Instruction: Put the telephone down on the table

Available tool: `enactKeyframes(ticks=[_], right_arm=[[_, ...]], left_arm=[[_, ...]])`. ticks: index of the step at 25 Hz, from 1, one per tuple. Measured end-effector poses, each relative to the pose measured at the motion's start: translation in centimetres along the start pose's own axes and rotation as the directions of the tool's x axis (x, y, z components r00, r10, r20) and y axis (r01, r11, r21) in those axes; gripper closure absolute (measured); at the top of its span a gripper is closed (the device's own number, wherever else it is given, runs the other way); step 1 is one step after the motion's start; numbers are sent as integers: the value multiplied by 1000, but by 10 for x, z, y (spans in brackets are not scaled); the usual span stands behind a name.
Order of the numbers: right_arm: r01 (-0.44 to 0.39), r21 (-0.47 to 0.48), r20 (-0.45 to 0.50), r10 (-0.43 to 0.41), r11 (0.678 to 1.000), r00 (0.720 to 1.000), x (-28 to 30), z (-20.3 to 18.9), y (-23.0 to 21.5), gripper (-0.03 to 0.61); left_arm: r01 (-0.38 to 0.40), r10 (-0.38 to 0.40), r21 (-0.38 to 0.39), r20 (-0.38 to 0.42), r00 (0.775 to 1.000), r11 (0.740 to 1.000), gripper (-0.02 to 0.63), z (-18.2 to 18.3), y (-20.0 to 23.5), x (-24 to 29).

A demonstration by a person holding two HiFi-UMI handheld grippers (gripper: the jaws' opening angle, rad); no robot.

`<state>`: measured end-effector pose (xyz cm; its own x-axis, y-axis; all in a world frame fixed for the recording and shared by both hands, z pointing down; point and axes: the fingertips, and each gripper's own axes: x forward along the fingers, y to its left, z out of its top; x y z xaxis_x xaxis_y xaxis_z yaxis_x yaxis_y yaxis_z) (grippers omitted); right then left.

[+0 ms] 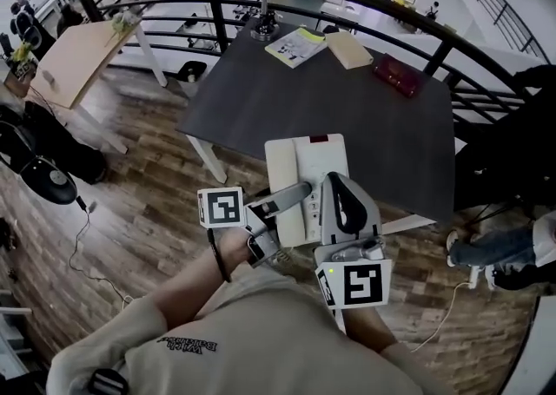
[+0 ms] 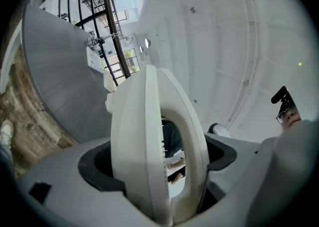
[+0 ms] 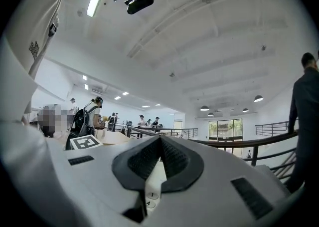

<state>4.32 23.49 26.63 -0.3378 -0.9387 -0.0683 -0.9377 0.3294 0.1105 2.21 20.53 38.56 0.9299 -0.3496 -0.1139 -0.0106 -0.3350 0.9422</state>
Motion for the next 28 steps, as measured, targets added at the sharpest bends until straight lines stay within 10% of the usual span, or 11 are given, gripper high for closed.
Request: enactKeyframes(ticks=[14,28], right_arm=[[-75,4,-39,75,997,996,143,-30,1,577],[61,-12,-53,-62,998,997,306,-32,-54,577]], left_arm=[[-7,9,-34,54,999,999,143,130,59,8],[14,-17,-61,-49,999,998,143,282,110,54]])
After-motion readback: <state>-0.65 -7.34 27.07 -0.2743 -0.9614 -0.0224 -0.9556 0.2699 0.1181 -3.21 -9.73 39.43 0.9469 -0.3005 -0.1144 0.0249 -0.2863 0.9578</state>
